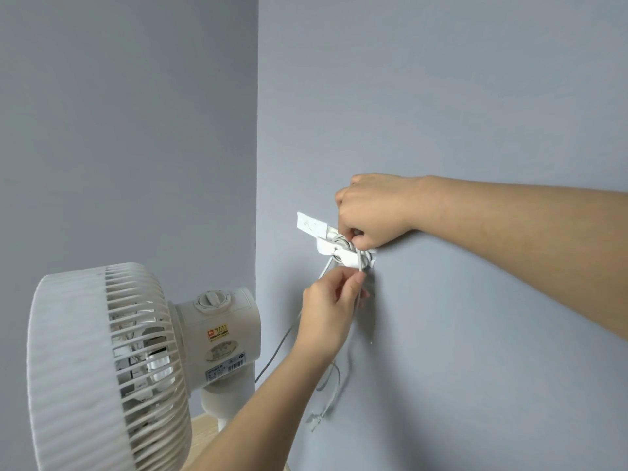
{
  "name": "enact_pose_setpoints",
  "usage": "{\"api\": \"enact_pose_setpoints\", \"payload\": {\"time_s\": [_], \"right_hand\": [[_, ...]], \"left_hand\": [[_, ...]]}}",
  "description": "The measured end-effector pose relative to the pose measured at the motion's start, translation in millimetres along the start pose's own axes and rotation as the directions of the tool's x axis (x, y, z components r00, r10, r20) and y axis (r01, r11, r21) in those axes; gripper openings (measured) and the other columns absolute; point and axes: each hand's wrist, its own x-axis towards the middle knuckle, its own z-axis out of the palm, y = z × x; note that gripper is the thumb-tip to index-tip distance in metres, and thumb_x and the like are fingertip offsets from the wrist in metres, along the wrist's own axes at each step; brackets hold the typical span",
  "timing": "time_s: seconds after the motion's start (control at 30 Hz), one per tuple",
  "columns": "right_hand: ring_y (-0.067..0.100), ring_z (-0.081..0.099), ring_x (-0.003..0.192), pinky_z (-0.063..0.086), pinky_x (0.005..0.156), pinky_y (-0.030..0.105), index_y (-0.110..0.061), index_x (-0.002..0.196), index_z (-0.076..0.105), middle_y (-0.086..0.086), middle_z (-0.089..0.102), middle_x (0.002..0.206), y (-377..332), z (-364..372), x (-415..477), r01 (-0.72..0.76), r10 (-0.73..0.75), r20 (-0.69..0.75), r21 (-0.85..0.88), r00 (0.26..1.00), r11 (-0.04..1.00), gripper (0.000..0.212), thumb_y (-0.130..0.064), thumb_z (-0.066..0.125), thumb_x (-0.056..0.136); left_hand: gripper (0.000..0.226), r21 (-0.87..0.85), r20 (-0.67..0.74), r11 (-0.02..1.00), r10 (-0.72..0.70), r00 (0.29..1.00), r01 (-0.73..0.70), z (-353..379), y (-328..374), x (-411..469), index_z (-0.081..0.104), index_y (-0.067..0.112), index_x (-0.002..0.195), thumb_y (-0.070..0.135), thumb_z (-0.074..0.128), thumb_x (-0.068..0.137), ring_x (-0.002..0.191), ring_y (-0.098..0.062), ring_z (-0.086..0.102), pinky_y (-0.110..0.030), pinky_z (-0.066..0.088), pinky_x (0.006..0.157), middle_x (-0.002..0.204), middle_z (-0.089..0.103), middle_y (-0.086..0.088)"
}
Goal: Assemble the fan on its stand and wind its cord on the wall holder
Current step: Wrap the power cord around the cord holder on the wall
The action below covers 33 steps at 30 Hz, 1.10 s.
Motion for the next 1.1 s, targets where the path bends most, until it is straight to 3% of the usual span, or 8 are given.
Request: {"api": "enact_pose_setpoints", "payload": {"time_s": [0.23,0.43,0.67,0.77,0.83,0.93,1.03,1.1], "right_hand": [[0.012,0.059,0.1,0.034,0.088,0.03,-0.027,0.089,0.07,-0.01,0.066,0.085,1.4,6.5,4.2,-0.009,0.01,-0.02,0.037,1.0,0.999,0.012,-0.037,0.064,0.084],[0.015,0.059,0.096,0.03,0.078,0.028,-0.028,0.079,0.06,-0.01,0.063,0.08,-3.0,10.3,8.1,-0.007,0.008,-0.054,0.024,0.999,1.0,0.008,-0.033,0.066,0.081],[0.014,0.058,0.098,0.034,0.083,0.031,-0.029,0.085,0.063,-0.011,0.067,0.089,-5.8,9.8,6.6,0.001,-0.001,-0.064,0.001,0.998,1.0,0.012,-0.04,0.066,0.082],[0.014,0.059,0.098,0.037,0.086,0.033,-0.03,0.085,0.063,-0.011,0.067,0.088,-5.6,8.0,6.5,-0.01,0.009,-0.074,-0.004,0.997,1.0,0.013,-0.042,0.066,0.081],[0.014,0.059,0.097,0.039,0.088,0.035,-0.031,0.085,0.063,-0.011,0.067,0.088,-5.7,7.4,6.5,-0.02,0.019,-0.074,-0.005,0.997,1.0,0.016,-0.045,0.066,0.08],[0.014,0.059,0.097,0.039,0.088,0.035,-0.031,0.085,0.062,-0.011,0.067,0.088,-6.2,7.9,6.1,-0.027,0.027,-0.081,-0.001,0.996,1.0,0.016,-0.046,0.066,0.08],[0.013,0.059,0.096,0.037,0.088,0.034,-0.032,0.081,0.06,-0.012,0.067,0.087,-6.7,8.3,5.4,-0.032,0.034,-0.079,0.027,0.996,0.999,0.013,-0.043,0.067,0.081],[0.012,0.059,0.096,0.037,0.09,0.034,-0.032,0.084,0.059,-0.013,0.066,0.088,-6.3,8.5,5.8,-0.028,0.032,-0.066,0.06,0.997,0.998,0.012,-0.041,0.067,0.081]], "left_hand": [[0.021,-0.056,0.061,0.996,-0.068,0.996,0.072,16.8,10.4,-1.2,0.053,0.008,0.073,0.016,0.057,0.092,0.046,-0.016,0.062,-0.019,0.047,0.05,0.059,0.059,-0.001],[0.023,0.036,0.03,0.992,-0.124,0.992,0.122,22.9,-0.3,5.2,0.051,0.006,0.073,0.019,0.062,0.088,0.038,-0.015,0.054,-0.036,0.055,0.056,0.046,0.05,0.005],[0.027,-0.033,0.035,0.962,-0.27,0.962,0.271,23.3,-9.3,6.4,0.048,0.009,0.072,0.024,0.056,0.093,0.035,-0.019,0.052,-0.02,0.039,0.039,0.056,0.049,-0.005],[0.029,0.023,-0.007,0.99,-0.136,0.991,0.136,30.9,-5.8,-0.2,0.047,0.01,0.071,0.026,0.054,0.094,0.038,-0.018,0.051,-0.025,0.042,0.042,0.057,0.052,-0.003],[0.029,0.176,-0.077,0.983,0.069,0.995,-0.054,34.5,-9.6,-2.9,0.046,0.01,0.072,0.028,0.052,0.094,0.049,-0.023,0.049,-0.032,0.043,0.05,0.06,0.054,-0.004],[0.027,0.564,-0.049,0.775,0.374,0.926,-0.284,31.1,-24.5,0.2,0.038,0.016,0.071,0.03,0.044,0.093,0.047,-0.027,0.045,-0.03,0.031,0.041,0.061,0.049,0.0],[0.023,0.75,-0.02,0.616,0.385,0.923,-0.241,18.3,-44.8,9.7,0.043,0.016,0.071,0.017,0.057,0.089,0.036,-0.027,0.043,-0.024,0.021,0.037,0.058,0.045,0.0],[0.021,0.753,-0.091,0.647,0.278,0.956,-0.117,8.3,-48.8,13.0,0.044,0.015,0.075,0.017,0.055,0.093,0.05,-0.032,0.05,-0.029,0.027,0.044,0.064,0.046,-0.001]]}}
